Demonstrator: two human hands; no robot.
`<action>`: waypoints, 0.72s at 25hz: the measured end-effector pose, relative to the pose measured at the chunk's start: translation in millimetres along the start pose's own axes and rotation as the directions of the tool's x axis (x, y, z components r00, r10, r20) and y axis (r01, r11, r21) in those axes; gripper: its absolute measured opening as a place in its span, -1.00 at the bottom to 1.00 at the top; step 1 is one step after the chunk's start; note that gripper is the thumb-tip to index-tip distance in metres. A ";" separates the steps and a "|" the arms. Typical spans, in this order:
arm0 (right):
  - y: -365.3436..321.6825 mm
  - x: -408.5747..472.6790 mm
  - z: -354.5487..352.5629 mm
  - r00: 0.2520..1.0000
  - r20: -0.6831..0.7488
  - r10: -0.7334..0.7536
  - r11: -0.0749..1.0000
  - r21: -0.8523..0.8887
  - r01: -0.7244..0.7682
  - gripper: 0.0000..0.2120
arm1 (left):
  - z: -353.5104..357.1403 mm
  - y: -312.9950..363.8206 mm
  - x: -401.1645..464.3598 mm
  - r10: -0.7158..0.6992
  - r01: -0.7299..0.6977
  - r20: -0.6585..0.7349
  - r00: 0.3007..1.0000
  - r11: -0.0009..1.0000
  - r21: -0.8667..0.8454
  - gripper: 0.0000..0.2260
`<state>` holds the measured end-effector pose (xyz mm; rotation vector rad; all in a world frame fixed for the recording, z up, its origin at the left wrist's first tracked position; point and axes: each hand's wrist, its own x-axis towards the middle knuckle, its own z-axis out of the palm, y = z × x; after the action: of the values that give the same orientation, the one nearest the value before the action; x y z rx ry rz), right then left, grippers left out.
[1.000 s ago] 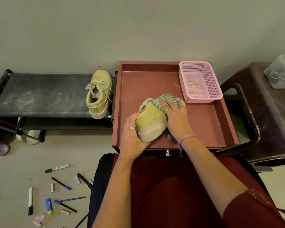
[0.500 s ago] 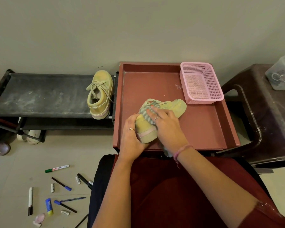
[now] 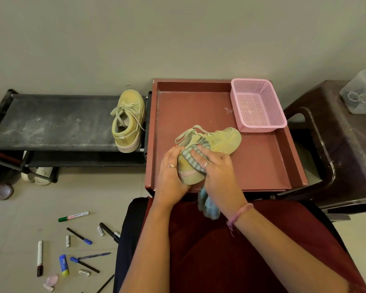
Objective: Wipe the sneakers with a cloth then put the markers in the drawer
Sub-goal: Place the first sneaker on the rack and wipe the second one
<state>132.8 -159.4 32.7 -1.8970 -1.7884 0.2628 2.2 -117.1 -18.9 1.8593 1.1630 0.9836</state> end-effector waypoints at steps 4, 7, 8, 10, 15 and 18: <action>37.4 16.9 -10.6 0.999 0.023 0.045 0.979 -0.199 -0.039 -0.45 | 2.8 0.5 -0.1 0.010 -0.010 0.006 1.000 1.000 0.029 -0.27; 42.6 46.4 -17.9 0.967 0.104 0.235 0.943 -0.265 -0.200 -0.45 | 4.1 3.6 0.5 -0.018 0.018 0.007 1.000 1.000 0.011 -0.26; 34.9 47.5 -15.5 0.958 0.111 0.265 0.939 -0.254 -0.230 -0.45 | 4.0 3.1 1.2 -0.031 0.031 -0.001 1.000 1.000 0.001 -0.26; 16.7 34.4 -1.9 0.959 0.100 0.264 0.952 -0.187 -0.242 -0.43 | 2.8 1.9 1.3 -0.048 0.048 -0.011 0.999 0.999 -0.018 -0.24; 9.4 -25.3 15.0 0.999 0.028 -0.046 0.996 -0.076 0.048 -0.46 | 0.5 1.1 0.7 -0.101 0.101 -0.004 0.995 0.994 -0.032 -0.22; 36.7 1.6 -3.8 0.989 0.104 -0.101 0.962 -0.244 0.124 -0.48 | 1.2 4.1 0.4 -0.082 0.082 -0.009 0.997 0.996 -0.036 -0.24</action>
<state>166.8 -158.6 18.2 -1.9695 -2.0660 0.0857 4.8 -118.3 -15.8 1.7665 1.2109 0.9622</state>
